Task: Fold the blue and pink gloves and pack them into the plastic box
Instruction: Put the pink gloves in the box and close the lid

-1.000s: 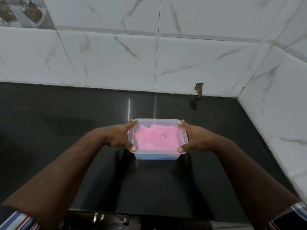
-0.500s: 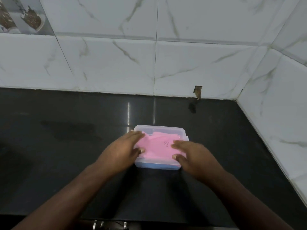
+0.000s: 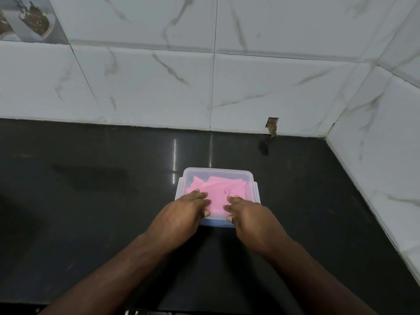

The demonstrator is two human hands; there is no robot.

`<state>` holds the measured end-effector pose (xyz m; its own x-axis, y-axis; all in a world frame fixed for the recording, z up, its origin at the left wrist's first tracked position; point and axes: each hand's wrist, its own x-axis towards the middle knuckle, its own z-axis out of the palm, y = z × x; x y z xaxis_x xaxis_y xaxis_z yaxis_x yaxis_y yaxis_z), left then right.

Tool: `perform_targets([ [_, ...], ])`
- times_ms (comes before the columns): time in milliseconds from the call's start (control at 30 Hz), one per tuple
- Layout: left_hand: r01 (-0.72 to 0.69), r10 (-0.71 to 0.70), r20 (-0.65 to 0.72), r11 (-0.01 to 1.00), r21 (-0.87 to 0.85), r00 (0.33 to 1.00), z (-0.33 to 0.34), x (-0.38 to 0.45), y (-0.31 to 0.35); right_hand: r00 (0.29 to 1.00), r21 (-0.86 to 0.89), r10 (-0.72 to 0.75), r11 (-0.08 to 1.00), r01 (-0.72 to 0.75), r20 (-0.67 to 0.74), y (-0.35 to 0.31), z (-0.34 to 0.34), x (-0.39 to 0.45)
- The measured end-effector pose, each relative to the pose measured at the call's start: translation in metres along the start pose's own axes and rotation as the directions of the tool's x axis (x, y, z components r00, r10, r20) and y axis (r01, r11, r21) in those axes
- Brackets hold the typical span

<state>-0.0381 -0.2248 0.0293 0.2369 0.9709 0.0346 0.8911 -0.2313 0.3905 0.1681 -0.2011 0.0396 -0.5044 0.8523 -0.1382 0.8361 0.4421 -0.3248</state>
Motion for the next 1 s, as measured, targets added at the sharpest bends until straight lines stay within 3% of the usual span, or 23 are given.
perform_targets([
  [500,0.025,-0.027,-0.050,0.998,-0.051,0.998,-0.008,0.097,-0.028,0.991,0.084,0.105,0.992,-0.098,-0.078,0.024,-0.027,0.086],
  [1000,0.135,-0.137,-0.016,0.989,-0.065,0.990,-0.013,0.171,-0.045,0.988,0.079,0.147,0.987,-0.143,-0.051,0.044,-0.053,0.152],
])
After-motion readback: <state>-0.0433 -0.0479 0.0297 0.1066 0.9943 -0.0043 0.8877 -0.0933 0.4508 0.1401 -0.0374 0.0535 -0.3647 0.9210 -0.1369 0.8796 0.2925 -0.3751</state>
